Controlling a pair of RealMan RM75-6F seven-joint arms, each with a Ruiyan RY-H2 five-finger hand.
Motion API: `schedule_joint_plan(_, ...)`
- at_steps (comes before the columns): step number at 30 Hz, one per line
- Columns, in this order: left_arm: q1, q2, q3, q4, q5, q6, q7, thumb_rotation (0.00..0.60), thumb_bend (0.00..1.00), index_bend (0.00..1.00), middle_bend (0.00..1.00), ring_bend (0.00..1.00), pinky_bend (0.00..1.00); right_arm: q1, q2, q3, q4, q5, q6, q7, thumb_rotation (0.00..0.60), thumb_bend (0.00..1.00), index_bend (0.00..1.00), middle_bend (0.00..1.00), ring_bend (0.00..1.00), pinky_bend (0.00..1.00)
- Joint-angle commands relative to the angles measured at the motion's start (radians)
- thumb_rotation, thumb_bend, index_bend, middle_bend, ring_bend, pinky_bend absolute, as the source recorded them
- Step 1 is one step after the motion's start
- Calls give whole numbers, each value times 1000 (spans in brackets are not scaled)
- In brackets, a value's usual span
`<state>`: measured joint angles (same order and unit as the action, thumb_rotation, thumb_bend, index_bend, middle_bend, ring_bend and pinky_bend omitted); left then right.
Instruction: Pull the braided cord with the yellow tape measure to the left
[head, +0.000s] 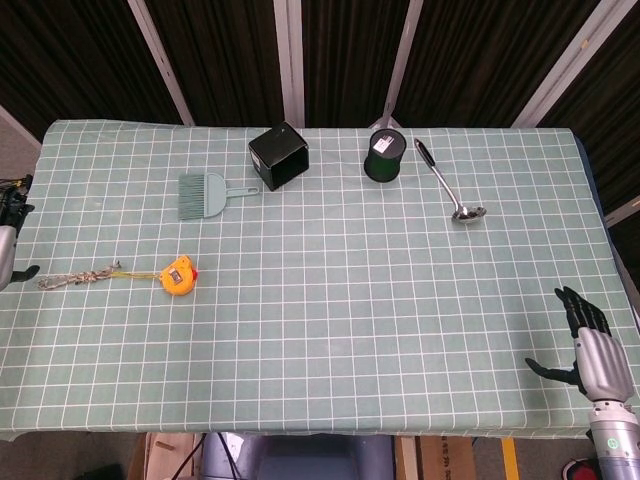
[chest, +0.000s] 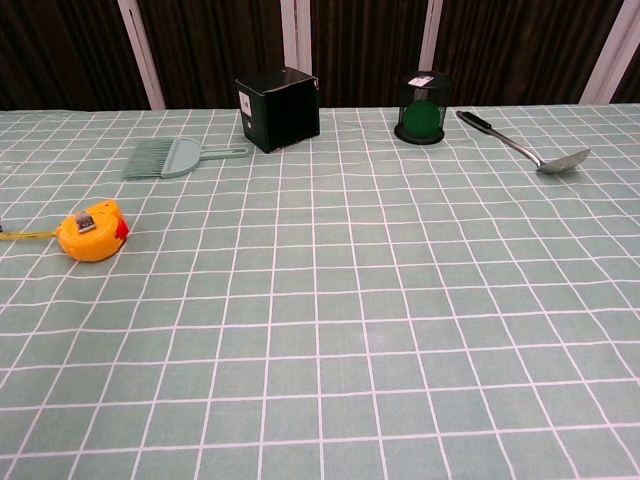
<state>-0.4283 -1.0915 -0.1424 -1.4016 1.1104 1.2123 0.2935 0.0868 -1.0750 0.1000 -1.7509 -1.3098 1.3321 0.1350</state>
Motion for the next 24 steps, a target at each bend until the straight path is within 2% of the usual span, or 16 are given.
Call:
schedule_joint_plan(1, 23, 6, -5, -34, -4, 24, -25, 600, 51, 136, 0, 0, 0, 0, -1, 0, 1, -2, 2, -2, 600, 122, 0, 0, 0, 0)
schedule_joint_plan(5, 85, 19, 4, -140, 5, 83, -88, 600, 48, 86, 0, 0, 0, 0, -3, -2, 5, -9, 6, -8, 600, 122, 0, 0, 0, 0)
schedule_joint_plan(11, 180, 49, 91, -296, 118, 144, -152, 600, 15, 20, 0, 0, 0, 1, -9, -8, 18, -33, 18, -28, 600, 122, 0, 0, 0, 0)
schedule_joint_plan(15, 232, 20, 143, -351, 196, 187, -173, 600, 1, 0, 0, 0, 0, 0, -19, -13, 27, -57, 36, -53, 600, 123, 0, 0, 0, 0)
schedule_joint_plan(19, 249, -9, 152, -358, 262, 233, -144, 600, 0, 0, 0, 0, 0, 0, -30, -17, 37, -82, 53, -73, 600, 122, 0, 0, 0, 0)
schedule_joint_plan(24, 271, -69, 144, -274, 360, 321, -140, 600, 0, 0, 0, 0, 0, 0, -37, -19, 46, -93, 61, -78, 600, 122, 0, 0, 0, 0)
